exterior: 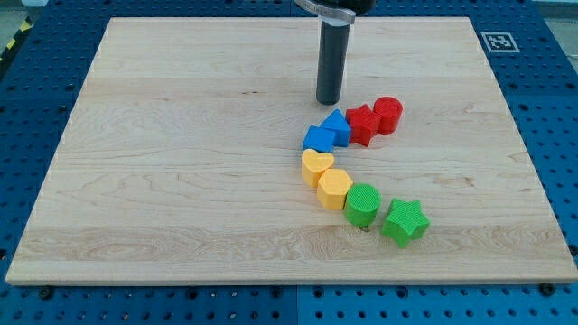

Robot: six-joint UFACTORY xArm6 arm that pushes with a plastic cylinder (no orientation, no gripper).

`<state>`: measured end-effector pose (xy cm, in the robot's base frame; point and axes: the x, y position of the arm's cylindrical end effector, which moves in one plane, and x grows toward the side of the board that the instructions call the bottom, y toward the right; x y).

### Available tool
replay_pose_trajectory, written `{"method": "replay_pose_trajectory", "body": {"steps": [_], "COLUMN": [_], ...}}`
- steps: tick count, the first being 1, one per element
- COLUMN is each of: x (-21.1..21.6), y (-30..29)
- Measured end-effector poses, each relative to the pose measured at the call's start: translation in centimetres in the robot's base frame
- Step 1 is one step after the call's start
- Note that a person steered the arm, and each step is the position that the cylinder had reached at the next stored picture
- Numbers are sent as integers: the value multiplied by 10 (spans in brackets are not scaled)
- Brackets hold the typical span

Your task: Move the green star to the center right to the board

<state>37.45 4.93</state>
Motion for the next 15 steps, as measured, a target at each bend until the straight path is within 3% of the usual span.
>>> {"method": "replay_pose_trajectory", "body": {"steps": [3,5,8,12,15], "x": [0,6,27,214,219], "y": [45,116,148,183,179]}}
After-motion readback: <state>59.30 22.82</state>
